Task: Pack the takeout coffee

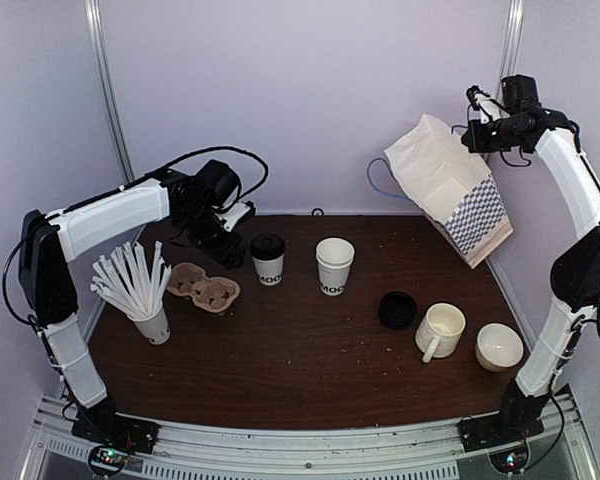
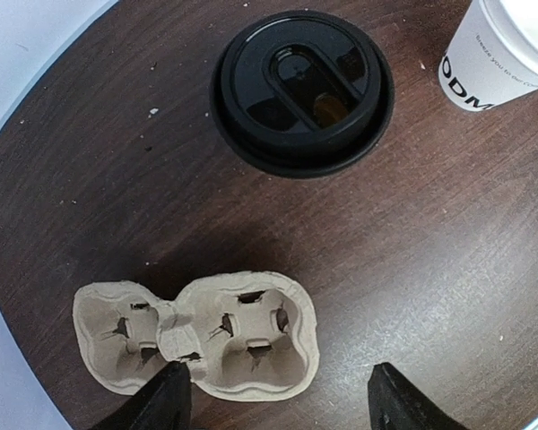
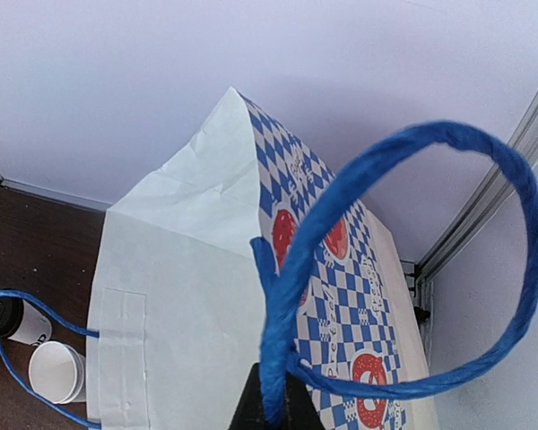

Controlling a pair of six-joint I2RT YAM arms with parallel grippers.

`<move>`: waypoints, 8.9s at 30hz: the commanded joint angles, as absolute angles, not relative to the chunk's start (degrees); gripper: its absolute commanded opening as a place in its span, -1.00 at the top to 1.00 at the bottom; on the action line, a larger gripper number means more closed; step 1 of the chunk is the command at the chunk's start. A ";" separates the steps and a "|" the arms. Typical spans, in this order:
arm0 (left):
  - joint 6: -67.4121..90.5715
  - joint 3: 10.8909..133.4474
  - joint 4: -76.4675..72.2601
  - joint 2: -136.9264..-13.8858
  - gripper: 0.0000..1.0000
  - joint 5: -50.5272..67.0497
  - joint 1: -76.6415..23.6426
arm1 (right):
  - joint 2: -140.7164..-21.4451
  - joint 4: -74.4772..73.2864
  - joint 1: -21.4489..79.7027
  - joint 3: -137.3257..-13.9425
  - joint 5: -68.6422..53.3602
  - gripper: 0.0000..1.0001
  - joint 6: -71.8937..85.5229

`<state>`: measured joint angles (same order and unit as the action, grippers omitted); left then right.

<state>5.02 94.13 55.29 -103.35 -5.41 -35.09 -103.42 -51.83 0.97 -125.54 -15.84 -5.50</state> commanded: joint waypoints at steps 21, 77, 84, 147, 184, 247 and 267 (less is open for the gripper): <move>4.07 93.84 50.14 -101.02 -0.42 6.85 -35.31 | -98.86 -48.88 0.79 -121.89 -18.68 1.00 -7.36; -2.24 136.67 46.49 -140.47 0.46 12.45 -48.07 | -85.34 -45.78 -7.73 -105.10 -24.53 -0.32 -4.13; -2.50 137.11 47.67 -140.12 0.65 12.90 -48.07 | -84.99 -45.40 -7.65 -104.20 -25.03 -0.31 -3.87; 24.92 123.26 37.83 -114.27 1.00 31.71 -43.60 | -103.38 -35.89 31.73 -93.45 -38.13 -0.67 -28.60; 14.09 130.24 46.55 -105.00 1.00 24.05 -38.32 | -104.89 -46.84 27.86 -89.27 -49.86 -0.20 -35.69; -12.67 141.24 58.54 -137.88 1.00 -3.17 -48.78 | -95.90 -50.36 20.31 -82.03 -47.21 -0.50 -34.11; -12.89 142.25 57.85 -141.44 0.57 0.00 -48.69 | -95.26 -51.93 20.89 -82.90 -47.90 -0.50 -34.01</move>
